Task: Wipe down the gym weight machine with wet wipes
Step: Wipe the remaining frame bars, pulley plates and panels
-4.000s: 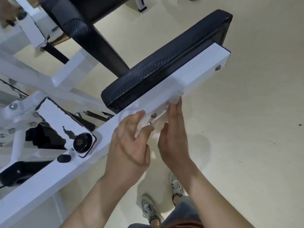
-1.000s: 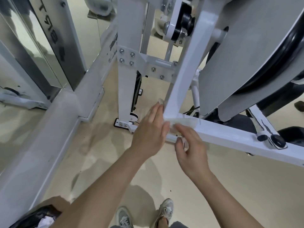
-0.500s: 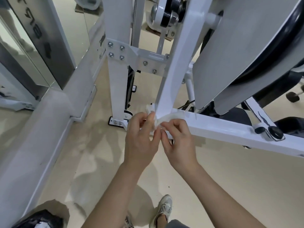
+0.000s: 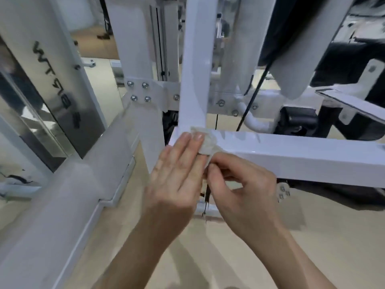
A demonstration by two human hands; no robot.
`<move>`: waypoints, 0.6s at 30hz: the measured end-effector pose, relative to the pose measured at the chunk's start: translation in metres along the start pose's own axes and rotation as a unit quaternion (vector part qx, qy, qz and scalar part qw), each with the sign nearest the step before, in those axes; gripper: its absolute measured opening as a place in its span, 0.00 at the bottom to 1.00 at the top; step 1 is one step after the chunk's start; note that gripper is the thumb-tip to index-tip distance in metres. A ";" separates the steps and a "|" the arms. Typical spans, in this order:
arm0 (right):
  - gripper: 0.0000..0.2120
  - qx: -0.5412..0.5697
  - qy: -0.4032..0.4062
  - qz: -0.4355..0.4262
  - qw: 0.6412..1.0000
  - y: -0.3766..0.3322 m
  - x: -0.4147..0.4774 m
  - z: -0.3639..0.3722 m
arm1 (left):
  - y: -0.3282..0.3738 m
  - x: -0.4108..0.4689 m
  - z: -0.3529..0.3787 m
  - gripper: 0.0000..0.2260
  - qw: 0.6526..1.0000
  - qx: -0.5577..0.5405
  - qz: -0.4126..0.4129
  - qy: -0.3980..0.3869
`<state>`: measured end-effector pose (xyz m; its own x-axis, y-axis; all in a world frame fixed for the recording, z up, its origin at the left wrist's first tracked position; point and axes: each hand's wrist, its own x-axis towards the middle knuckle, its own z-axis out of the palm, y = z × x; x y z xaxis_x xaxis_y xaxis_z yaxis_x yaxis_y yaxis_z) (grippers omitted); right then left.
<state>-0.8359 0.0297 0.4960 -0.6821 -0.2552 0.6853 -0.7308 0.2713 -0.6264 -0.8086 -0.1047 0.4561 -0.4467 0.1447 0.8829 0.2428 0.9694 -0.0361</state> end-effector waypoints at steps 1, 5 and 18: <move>0.06 0.003 -0.001 -0.009 1.000 0.003 -0.001 0.001 | -0.005 -0.003 0.006 0.16 0.999 0.033 0.021 0.016; 0.07 -0.072 0.007 -0.116 0.991 0.014 0.004 0.009 | -0.034 -0.013 0.018 0.18 0.986 0.139 0.025 0.086; 0.04 -0.263 0.279 -0.318 0.867 0.073 -0.006 -0.003 | 0.016 -0.022 0.073 0.34 0.960 0.247 0.015 0.130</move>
<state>-0.8851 0.0542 0.4468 0.0797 -0.0591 0.9951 -0.7415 0.6636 0.0988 -0.8579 -0.0781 0.4023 -0.1993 0.1820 0.9629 -0.2144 0.9507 -0.2241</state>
